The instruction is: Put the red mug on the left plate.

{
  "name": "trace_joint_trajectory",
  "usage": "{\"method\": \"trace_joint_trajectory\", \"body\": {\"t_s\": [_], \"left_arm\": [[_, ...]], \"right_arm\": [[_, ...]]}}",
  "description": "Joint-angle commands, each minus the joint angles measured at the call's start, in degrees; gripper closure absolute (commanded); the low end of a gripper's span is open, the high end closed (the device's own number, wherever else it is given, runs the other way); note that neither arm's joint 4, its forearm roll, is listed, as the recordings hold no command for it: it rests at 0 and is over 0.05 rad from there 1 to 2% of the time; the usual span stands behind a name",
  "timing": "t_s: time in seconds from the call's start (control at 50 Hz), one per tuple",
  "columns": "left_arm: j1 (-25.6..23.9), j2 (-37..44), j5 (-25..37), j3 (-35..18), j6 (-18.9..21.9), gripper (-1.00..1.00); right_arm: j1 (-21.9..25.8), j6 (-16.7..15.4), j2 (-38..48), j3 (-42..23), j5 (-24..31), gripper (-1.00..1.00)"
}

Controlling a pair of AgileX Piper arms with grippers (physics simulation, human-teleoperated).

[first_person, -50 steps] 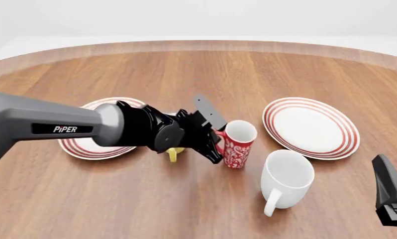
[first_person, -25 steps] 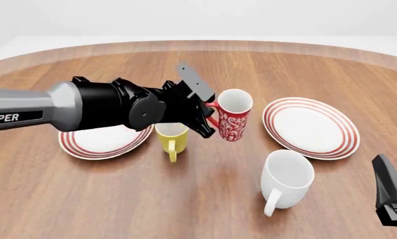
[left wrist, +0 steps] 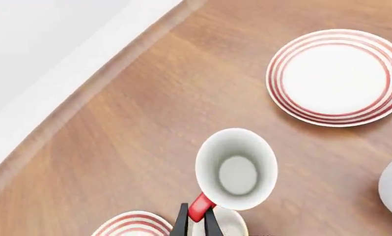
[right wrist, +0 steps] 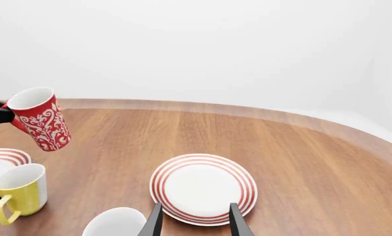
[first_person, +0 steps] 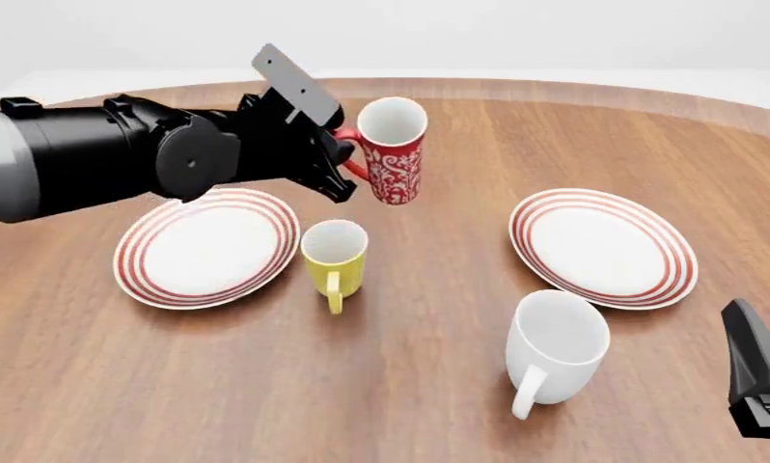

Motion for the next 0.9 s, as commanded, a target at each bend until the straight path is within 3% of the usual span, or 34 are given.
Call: {"method": "trace_joint_trajectory", "body": {"t_s": [0.02,0.28,0.9], "left_arm": [[3.7,-3.7,0.3,0.9,0.2,1.0],[10.4,-5.0,-0.9,2.0,0.8,1.0],[20.9,-8.3,-5.6,10.1,-0.8,1.0]], "right_arm": [[0.0,0.0,0.0,0.0,0.0,-1.0],[0.0,0.0,0.0,0.0,0.0,-1.0],[0.0,0.0,0.0,0.0,0.0,-1.0]]}}
